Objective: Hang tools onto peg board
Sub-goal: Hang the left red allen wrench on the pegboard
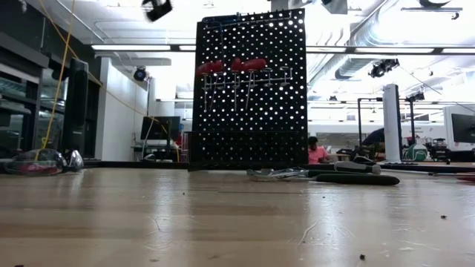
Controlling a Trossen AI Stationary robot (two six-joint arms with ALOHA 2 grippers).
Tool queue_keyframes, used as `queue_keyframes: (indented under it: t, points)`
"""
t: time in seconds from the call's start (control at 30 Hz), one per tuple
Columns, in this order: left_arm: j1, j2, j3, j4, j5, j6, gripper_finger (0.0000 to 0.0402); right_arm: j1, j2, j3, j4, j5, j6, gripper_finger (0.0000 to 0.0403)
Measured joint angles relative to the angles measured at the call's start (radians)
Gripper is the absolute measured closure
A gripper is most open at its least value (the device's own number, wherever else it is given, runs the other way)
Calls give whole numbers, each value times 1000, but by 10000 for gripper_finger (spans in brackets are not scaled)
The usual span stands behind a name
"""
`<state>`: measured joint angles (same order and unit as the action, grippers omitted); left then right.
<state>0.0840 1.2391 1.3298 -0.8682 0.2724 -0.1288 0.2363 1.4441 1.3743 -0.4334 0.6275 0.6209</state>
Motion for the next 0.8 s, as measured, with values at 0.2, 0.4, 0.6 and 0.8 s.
queue_keyframes:
  t: [0.2,0.4,0.6,0.8]
  points:
    - [-294,-23,-341,15,-248,-470,400,0,0,0,-40,-37,0,208]
    - [-336,-37,-470,-54,-243,-738,401,-4,0,0,-66,-38,-1,208]
    - [-167,-40,-456,-103,-325,-723,401,-27,0,0,-68,-62,0,208]
    - [151,-28,-465,-217,-387,-641,397,-41,0,0,-67,-87,8,208]
